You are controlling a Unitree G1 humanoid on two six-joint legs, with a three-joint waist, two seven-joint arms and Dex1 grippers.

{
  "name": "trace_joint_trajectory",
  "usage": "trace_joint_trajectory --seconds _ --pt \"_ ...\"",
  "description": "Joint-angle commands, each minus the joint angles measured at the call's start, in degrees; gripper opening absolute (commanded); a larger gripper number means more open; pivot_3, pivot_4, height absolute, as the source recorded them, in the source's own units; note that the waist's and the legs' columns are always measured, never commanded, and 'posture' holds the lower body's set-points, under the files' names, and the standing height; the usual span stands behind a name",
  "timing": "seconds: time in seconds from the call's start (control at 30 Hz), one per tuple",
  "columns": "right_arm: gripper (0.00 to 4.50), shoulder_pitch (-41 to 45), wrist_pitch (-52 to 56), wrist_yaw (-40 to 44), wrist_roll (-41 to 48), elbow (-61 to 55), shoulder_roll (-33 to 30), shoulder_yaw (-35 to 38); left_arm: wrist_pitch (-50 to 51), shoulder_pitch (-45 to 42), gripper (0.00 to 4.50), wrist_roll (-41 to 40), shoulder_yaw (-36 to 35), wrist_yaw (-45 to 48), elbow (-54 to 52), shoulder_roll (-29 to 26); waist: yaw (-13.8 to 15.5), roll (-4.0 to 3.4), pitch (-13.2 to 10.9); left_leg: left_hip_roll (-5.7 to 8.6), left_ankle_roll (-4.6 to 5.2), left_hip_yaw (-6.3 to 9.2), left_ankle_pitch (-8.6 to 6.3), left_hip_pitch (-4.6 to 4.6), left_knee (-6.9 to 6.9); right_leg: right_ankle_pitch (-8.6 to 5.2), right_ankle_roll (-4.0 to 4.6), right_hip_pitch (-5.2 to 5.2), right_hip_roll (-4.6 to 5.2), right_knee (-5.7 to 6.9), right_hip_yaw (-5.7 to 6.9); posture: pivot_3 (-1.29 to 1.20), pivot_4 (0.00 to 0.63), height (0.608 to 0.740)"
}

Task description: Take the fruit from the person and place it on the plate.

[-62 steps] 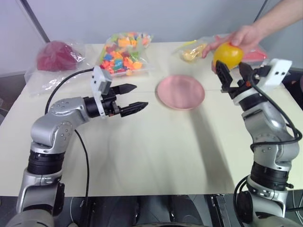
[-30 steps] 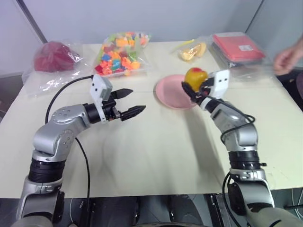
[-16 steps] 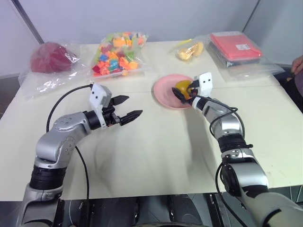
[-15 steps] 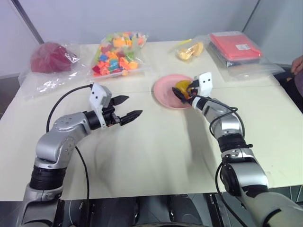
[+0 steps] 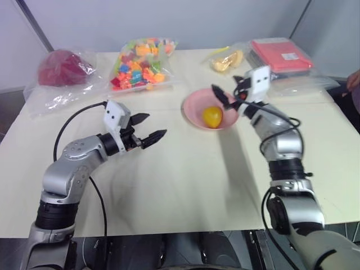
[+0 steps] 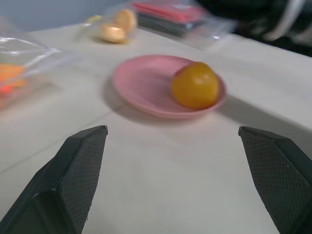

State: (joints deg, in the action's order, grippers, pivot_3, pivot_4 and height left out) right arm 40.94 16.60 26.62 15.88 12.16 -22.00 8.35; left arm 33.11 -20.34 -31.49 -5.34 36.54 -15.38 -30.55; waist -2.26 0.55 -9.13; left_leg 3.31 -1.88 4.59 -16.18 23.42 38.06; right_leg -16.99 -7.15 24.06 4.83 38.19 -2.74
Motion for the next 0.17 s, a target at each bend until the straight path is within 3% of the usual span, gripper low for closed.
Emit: trace_joint_trajectory --seconds 0.03,0.17 --pt "4.42 -5.4 4.8 -1.1 2.8 -11.6 -4.5 5.5 -3.1 1.3 4.50 2.2 -3.7 -4.3 -0.3 1.1 0.3 0.00 0.0 0.00 0.00 0.01 0.00 0.00 -0.01 0.00 0.00 0.00 0.00 0.00 0.00 0.00 0.150 0.740" --pt "4.42 -11.1 8.1 -2.9 4.7 -17.7 -8.1 10.9 -3.6 3.7 4.50 3.0 -5.4 -7.0 -1.3 2.0 0.4 0.00 0.0 0.04 0.04 -0.05 -0.02 0.01 -0.02 0.00 0.00 0.01 0.09 -0.01 -0.01 0.00 0.150 0.740"
